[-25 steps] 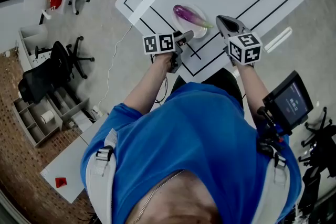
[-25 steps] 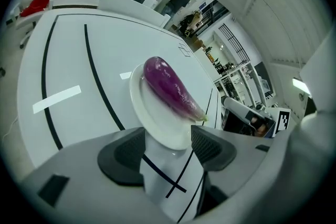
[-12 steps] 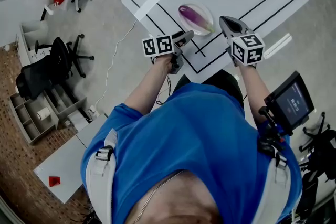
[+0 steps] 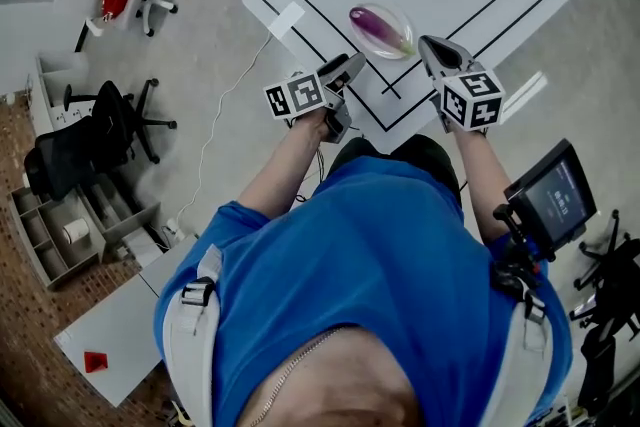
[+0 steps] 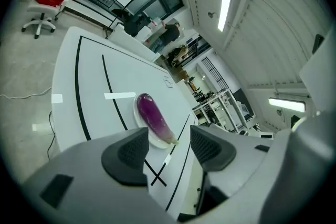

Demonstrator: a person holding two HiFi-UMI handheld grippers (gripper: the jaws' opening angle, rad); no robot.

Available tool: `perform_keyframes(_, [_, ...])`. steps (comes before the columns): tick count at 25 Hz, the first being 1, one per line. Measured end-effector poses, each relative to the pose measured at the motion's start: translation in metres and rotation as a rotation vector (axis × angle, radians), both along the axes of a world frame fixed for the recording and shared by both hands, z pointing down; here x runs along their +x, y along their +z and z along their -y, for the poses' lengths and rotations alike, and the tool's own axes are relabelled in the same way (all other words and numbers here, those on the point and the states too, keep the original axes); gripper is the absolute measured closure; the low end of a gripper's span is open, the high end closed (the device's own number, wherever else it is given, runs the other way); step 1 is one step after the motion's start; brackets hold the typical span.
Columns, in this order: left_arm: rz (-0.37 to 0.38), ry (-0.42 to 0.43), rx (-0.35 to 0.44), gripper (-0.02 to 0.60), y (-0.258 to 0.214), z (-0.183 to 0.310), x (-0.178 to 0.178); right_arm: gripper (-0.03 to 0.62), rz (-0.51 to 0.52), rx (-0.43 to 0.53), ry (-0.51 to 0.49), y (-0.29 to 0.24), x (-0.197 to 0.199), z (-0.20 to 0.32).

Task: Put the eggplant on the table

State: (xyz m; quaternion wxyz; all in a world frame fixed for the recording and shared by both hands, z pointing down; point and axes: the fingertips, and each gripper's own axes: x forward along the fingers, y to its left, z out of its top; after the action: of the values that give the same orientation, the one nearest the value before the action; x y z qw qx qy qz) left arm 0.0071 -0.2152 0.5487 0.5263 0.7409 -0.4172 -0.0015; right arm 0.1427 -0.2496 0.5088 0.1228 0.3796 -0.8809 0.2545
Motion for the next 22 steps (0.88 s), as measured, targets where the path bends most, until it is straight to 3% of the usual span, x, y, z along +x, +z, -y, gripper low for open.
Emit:
perform_keyframes(3, [-0.020,-0.003,0.060,0.322,-0.019,-0.019,-0.010,0.592,-0.001,0.027,0.023,-0.014,-0.007,-0.025])
perform_keyframes(10, [-0.029,-0.028,0.184,0.414,-0.053,-0.059,-0.037,0.592,0.023,0.069,0.069,-0.036,-0.022,-0.081])
perform_keyframes(19, [0.041,-0.059,0.305,0.568,-0.075,-0.061,-0.054,0.592,0.046,0.121,0.096,-0.053,-0.025,-0.095])
perform_keyframes(22, [0.063,-0.059,0.342,0.574,-0.080,-0.058,-0.053,0.592,0.056,0.132,0.109,-0.053,-0.022,-0.097])
